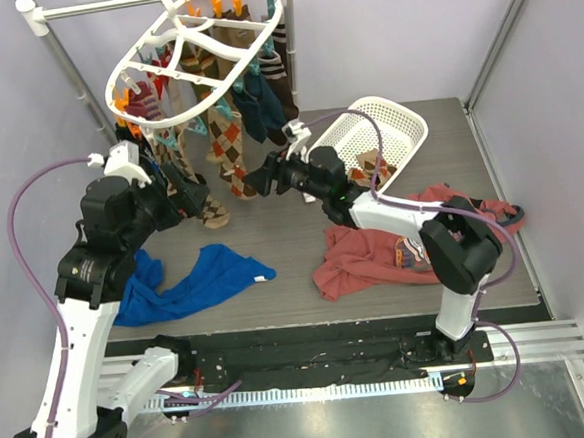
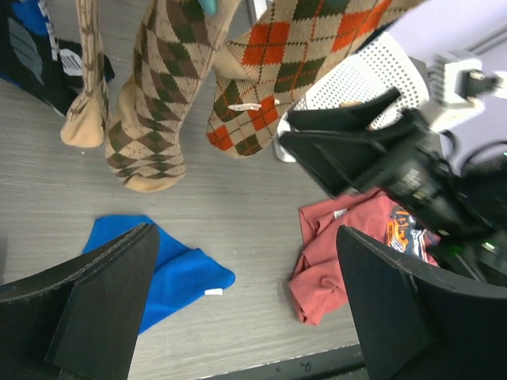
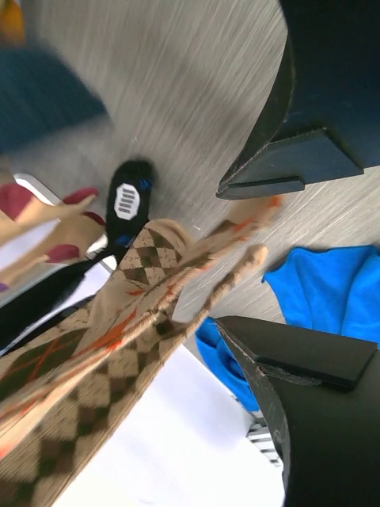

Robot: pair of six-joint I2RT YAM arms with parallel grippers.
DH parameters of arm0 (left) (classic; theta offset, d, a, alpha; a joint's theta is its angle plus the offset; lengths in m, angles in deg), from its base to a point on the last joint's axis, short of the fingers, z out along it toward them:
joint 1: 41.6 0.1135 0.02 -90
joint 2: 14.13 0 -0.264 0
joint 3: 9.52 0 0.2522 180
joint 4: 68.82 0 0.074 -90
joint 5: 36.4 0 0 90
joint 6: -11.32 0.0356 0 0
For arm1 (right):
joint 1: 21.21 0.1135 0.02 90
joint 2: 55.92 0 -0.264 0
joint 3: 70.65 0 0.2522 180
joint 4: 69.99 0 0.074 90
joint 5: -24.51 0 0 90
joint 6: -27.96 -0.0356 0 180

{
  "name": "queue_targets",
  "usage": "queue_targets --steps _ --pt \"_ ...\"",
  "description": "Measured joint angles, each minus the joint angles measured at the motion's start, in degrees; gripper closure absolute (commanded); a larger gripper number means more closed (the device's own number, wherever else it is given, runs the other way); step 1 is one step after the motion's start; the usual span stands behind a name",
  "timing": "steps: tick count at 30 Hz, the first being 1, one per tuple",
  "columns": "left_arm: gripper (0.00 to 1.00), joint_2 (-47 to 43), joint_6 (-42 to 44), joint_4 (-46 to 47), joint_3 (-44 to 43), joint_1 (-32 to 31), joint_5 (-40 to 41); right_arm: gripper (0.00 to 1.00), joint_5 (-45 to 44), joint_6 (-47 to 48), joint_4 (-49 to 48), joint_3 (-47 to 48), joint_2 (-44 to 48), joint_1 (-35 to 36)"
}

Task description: Remove the socks clipped to the hanger

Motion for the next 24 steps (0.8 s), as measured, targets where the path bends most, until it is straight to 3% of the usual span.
queue_targets --steps 2,4,5,8,15,24 --pt "0.01 -1.46 0.00 -0.39 0.90 0.00 -0.66 0.32 0.15 0.35 -0.76 1.46 -2.71 0.87" --pt "0.02 -2.78 0.00 -0.63 1.55 0.00 -1.11 0.37 -0.15 0.90 -0.81 3.91 -5.60 1.81" --pt "0.02 -3.34 0.00 -0.70 1.81 0.00 -1.29 0.60 -0.46 1.11 -0.72 5.31 -6.97 2.16" --pt "0.02 -4.46 0.07 -0.74 2.60 0.00 -1.62 0.99 -1.73 1.95 -0.33 8.85 -10.01 3.04" --pt "0.02 -5.01 0.59 -0.92 3.58 0.00 -1.70 0.99 -3.87 1.31 1.62 9.49 -9.22 4.81" --pt "0.02 -7.30 1.81 1.53 12.39 0.00 -8.33 0.99 -4.46 -4.46 6.60 6.19 3.37 7.89"
